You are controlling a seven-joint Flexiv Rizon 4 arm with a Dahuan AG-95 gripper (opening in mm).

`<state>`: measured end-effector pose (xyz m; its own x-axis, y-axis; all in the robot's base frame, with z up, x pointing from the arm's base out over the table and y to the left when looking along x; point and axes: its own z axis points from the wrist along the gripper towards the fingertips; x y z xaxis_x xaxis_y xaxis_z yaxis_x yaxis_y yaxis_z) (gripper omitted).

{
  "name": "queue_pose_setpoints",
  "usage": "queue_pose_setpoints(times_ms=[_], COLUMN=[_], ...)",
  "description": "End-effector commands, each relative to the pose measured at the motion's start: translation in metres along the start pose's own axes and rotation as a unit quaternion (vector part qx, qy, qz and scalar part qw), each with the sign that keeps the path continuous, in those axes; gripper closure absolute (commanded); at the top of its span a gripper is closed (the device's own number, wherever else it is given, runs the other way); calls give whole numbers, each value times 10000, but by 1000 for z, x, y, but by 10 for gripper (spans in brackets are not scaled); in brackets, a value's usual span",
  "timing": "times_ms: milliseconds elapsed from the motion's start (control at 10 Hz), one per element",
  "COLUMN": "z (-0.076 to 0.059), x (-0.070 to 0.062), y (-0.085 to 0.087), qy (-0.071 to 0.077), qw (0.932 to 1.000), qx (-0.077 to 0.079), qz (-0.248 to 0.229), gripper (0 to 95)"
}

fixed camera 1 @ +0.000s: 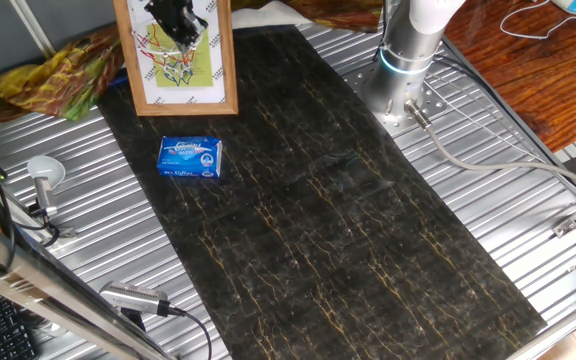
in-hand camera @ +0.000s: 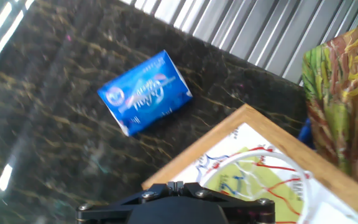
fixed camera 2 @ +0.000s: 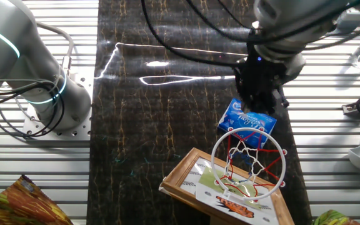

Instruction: Grab a basketball, release it and shoot it into the basket

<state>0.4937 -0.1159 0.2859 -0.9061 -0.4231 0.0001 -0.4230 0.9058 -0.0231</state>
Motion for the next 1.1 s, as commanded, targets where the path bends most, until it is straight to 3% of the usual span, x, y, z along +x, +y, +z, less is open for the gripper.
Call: queue_pose_setpoints(times_ms=[100, 400, 600, 700, 1100], z=[8, 5, 12, 21, 43], x=[-20, -37, -52, -68, -95], y=[15, 21, 25, 25, 40], qy=[-211, -140, -141, -110, -70], qw=[9991, 9994, 9996, 9997, 9997], qx=[-297, -242, -218, -204, -175], qz=[229, 186, 130, 111, 151], gripper=[950, 950, 950, 950, 950])
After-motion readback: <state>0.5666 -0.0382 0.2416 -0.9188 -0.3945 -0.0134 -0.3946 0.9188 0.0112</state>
